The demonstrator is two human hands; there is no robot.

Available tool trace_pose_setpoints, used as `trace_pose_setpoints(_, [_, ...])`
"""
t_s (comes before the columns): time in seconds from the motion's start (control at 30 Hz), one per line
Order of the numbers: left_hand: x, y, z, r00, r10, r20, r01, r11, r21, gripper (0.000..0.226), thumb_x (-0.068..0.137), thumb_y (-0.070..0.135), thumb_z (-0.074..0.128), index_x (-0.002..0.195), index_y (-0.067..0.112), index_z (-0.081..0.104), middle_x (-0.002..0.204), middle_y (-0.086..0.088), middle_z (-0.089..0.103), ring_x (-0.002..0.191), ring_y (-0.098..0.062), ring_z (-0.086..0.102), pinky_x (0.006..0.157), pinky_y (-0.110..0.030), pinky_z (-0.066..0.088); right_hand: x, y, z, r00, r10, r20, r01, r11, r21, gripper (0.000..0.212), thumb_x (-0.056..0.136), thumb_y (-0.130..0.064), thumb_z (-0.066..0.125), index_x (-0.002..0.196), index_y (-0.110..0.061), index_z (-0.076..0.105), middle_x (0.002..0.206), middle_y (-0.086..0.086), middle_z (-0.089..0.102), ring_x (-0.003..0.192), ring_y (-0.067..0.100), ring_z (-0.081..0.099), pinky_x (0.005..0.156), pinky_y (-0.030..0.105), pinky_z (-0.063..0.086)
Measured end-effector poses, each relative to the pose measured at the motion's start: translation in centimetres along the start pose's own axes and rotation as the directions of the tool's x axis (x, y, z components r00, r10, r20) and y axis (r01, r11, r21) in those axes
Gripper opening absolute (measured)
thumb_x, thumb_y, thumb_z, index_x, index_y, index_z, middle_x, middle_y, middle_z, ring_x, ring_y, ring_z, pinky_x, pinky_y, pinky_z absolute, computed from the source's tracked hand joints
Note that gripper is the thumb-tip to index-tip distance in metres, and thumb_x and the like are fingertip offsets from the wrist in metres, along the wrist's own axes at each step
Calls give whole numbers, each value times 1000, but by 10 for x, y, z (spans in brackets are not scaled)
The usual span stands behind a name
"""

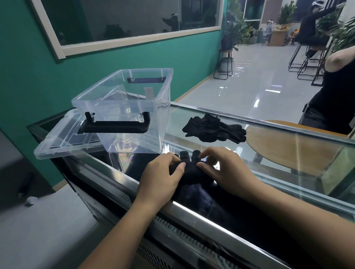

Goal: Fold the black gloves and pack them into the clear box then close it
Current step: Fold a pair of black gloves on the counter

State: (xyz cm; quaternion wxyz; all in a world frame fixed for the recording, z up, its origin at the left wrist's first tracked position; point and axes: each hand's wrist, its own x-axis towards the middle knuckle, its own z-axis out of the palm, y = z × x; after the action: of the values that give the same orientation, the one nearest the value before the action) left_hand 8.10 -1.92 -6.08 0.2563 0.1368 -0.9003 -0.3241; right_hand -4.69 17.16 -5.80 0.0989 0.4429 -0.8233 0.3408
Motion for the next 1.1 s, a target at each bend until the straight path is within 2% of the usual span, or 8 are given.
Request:
trace_pose_setpoints(0.1, [0,-1,1,998,43,-41,-43,999,4,6,101,31,72,107,30,71,103,17,60,95,0,62,84,-25,54,-1,2,1,1000,22,-10,-22,1000,10,18,95,-42,75,107,-29,70,92,-17,61,89,5,58,79,16,43])
trace_pose_setpoints(0.2, [0,-1,2,995,97,-38,-96,995,9,18,100,18,74,110,33,69,109,19,53,100,1,62,88,-23,55,-1,0,-1,1000,-13,-10,13,1000,-5,13,96,-34,77,107,-30,71,102,-12,60,91,6,59,80,17,45])
trace_pose_setpoints(0.33, [-1,-4,1,983,181,-14,-181,983,11,26,100,5,70,100,31,73,108,17,59,107,-8,63,92,-30,57,0,-5,-4,990,-141,8,141,990,-24,11,97,-17,76,102,-26,74,102,-12,61,88,11,60,76,27,51])
trace_pose_setpoints(0.43, [-3,-3,0,982,189,-4,-189,982,28,23,99,11,67,101,32,74,107,20,62,111,-8,61,97,-33,55,0,-5,-5,984,-180,16,180,982,-57,15,97,-12,72,104,-24,74,102,-11,63,89,12,59,76,30,51])
trace_pose_setpoints(0.5, [-4,1,0,983,182,1,-182,983,36,11,96,26,67,101,35,72,107,21,61,111,-7,60,98,-36,54,-1,-7,-6,982,-188,29,190,981,-51,12,96,-15,70,104,-23,73,102,-10,62,89,11,57,78,28,49])
trace_pose_setpoints(0.63, [-6,2,-2,988,145,47,-148,987,57,21,85,47,73,104,39,67,110,22,57,109,-4,59,97,-34,54,-4,-15,-11,983,-154,104,158,987,-36,22,88,-32,73,108,-26,66,107,-12,57,93,3,45,86,9,36])
trace_pose_setpoints(0.93, [-6,4,-5,989,126,72,-130,990,60,31,81,39,76,110,40,65,113,24,59,111,-3,59,101,-36,54,-5,-15,-10,985,-133,112,140,989,-52,28,81,-21,76,107,-22,65,104,-13,57,100,-16,42,86,1,30])
trace_pose_setpoints(1.1, [-8,5,-5,998,70,-6,-70,997,-44,24,83,45,66,106,37,67,103,20,67,103,-2,64,93,-35,57,-4,-13,-10,991,-108,76,108,994,4,19,90,-27,66,109,-26,64,103,-13,64,95,3,51,86,9,38])
